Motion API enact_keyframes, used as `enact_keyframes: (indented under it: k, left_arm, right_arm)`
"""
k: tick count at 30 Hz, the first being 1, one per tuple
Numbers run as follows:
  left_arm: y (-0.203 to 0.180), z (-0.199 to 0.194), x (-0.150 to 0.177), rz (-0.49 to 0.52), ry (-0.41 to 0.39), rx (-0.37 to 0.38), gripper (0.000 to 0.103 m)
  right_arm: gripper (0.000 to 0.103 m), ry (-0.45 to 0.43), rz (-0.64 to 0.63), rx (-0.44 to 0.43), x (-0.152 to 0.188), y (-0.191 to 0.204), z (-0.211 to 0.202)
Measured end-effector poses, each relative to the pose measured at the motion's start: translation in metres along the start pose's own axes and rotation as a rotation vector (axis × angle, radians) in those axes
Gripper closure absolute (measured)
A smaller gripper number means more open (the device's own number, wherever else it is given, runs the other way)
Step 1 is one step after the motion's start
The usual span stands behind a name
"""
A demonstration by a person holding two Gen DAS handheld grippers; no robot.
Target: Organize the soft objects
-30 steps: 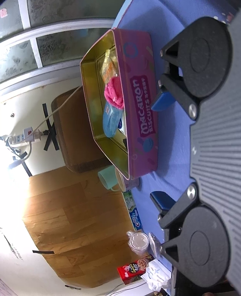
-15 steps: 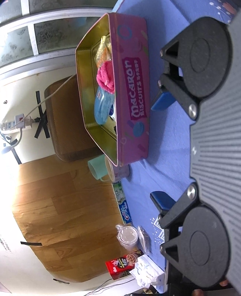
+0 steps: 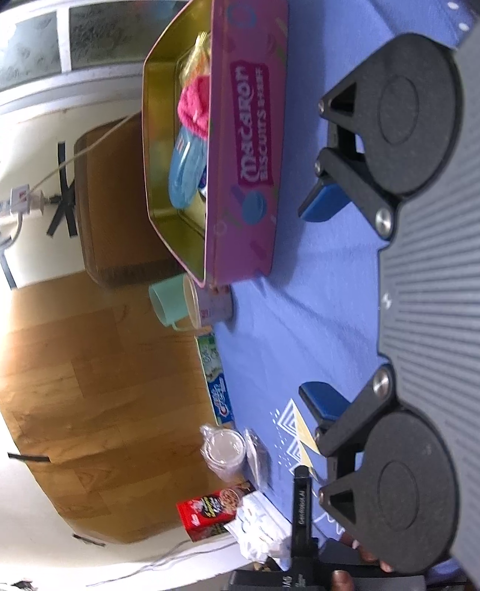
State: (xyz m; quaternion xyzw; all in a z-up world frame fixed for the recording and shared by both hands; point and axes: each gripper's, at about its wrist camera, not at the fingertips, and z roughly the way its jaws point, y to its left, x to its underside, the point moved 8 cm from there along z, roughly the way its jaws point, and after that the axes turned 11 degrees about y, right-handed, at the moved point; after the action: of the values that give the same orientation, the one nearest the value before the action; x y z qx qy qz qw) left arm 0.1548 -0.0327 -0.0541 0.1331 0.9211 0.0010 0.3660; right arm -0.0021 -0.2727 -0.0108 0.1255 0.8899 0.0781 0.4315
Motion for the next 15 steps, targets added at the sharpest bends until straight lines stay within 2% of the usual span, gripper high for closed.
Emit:
enact_keyframes:
  k: [3, 9, 15]
  left_arm:
    - [0.015, 0.003, -0.005, 0.004, -0.018, -0.051, 0.0]
    - [0.054, 0.015, -0.013, -0.078, -0.018, -0.098, 0.0]
    - [0.062, 0.018, -0.012, -0.142, -0.006, -0.074, 0.0]
  right_arm:
    - [0.008, 0.008, -0.036, -0.017, -0.002, 0.013, 0.005]
    - [0.008, 0.032, -0.109, -0.074, -0.009, 0.044, 0.024]
    - [0.009, 0.009, -0.18, -0.141, -0.031, 0.084, 0.055]
